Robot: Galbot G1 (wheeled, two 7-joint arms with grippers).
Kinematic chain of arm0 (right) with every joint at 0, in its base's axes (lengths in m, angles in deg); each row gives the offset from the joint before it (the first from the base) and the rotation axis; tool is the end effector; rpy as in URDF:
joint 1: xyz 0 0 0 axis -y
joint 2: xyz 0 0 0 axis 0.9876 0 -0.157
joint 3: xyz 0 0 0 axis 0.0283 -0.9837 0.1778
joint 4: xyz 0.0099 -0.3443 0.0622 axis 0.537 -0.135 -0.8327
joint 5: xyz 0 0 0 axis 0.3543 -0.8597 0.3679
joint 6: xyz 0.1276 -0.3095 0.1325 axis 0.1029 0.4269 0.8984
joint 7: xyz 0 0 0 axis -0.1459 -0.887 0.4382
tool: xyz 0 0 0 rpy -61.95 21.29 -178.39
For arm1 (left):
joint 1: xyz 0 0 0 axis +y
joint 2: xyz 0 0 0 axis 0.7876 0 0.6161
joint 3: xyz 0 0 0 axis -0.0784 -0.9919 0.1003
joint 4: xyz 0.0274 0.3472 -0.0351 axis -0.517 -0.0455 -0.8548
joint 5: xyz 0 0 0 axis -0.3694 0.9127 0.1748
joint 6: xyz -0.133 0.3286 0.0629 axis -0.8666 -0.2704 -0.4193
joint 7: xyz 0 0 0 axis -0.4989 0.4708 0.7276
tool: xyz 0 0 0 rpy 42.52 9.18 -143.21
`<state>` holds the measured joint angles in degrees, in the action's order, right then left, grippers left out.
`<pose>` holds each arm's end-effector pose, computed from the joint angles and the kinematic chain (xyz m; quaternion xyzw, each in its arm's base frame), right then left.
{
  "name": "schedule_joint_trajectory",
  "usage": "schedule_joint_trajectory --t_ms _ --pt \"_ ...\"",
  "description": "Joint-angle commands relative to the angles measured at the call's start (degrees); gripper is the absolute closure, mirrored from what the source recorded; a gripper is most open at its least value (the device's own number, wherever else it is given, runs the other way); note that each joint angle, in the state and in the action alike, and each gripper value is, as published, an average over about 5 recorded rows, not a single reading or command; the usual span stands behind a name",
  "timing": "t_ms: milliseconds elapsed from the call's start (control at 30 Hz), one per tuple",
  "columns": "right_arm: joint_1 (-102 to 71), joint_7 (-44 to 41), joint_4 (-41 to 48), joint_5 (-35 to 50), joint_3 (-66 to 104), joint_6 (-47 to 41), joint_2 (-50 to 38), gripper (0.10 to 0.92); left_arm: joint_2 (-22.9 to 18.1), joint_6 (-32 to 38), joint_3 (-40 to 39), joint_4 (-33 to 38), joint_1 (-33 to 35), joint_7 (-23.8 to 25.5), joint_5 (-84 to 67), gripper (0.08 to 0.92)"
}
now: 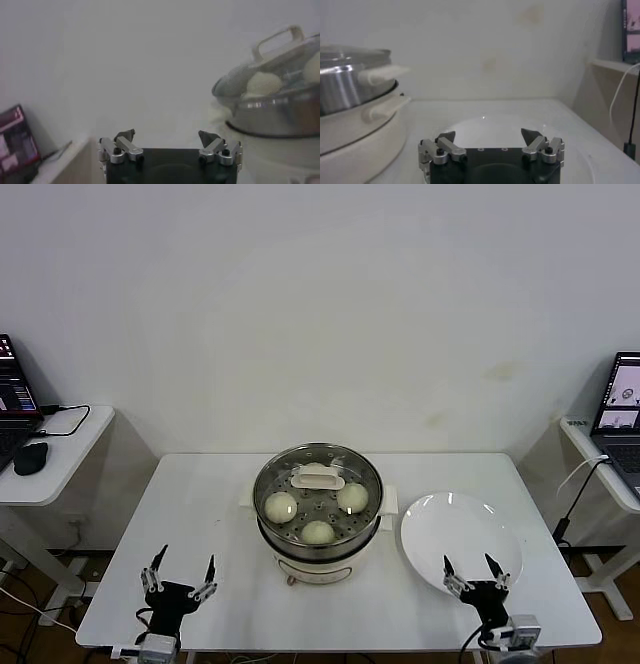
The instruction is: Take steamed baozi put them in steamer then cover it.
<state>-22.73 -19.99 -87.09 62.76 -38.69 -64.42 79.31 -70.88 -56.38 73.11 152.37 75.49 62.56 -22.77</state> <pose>0.1789 -0.0964 -0.3530 -0.0088 -0.9904 -0.0020 0.1381 0.1494 0.0543 -0.3082 0.0089 -0.9702 -0.2154 0.1108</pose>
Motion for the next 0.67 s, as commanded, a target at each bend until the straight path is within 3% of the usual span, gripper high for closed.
schedule_joint_trajectory --t_ms 33,667 --pt "-0.4 0.41 -1.33 0.1 -1.16 -2.19 -1.02 0.203 -0.94 -3.17 0.42 -0.19 2.79 -0.31 -2.94 0.177" --pt "0.43 0.31 1.35 -2.02 -0.52 -1.48 2.61 0.203 -1.49 -0.14 0.96 2.72 3.14 -2.18 -3.41 0.177"
